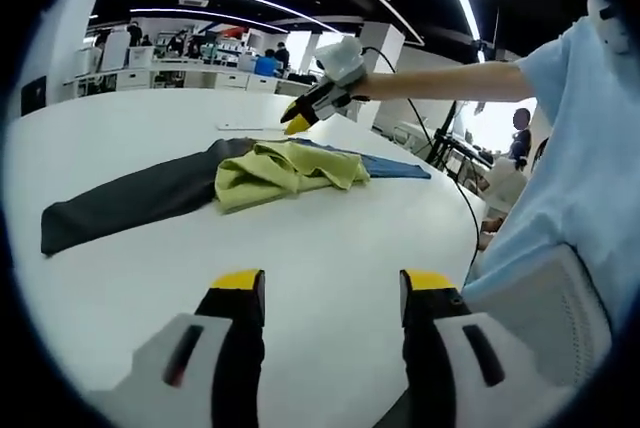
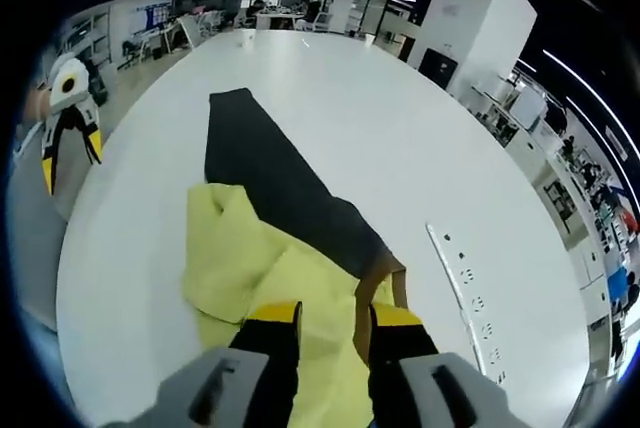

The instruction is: Fold the garment on the visible template until the final outline fits inside the template.

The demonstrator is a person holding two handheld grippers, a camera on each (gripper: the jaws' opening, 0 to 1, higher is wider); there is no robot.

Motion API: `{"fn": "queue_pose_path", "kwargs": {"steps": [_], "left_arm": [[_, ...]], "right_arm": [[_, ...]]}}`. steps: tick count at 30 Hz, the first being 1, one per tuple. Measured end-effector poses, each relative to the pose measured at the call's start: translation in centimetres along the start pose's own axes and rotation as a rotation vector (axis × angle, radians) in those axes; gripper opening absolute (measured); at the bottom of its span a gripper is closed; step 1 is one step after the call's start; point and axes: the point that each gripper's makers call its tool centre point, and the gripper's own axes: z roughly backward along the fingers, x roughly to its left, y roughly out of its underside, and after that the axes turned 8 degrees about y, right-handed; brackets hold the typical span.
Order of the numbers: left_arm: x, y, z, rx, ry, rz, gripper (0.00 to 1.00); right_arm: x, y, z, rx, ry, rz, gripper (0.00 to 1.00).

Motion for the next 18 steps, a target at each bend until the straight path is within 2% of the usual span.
{"fn": "queue_pose_path", "kwargs": {"steps": [4, 8, 12, 18], "left_arm": [[-0.3, -0.2, -0.7, 0.002, 0.027, 0.000, 0.51], [-0.2, -0.7, -1.4, 0.020, 0.043, -0.017, 0.52], [-0.1, -1.6, -1.9, -0.004, 0.047, -0.027, 0.52], [0.1, -1.9, -3.0, -0.010, 0.055, -0.022, 0.52]], "right_arm": [[0.9, 0.7, 0.7, -0.013, -0.005, -0.016, 0.23], [0.7, 1.4, 1.0, -0.015, -0.005, -0.036, 0.23], [0.9, 1.8, 1.9, -0.027, 0.003, -0.043, 0.25], [1.0, 2.3, 4.1, -0.077, 0.032, -0.099, 0.28]]}}
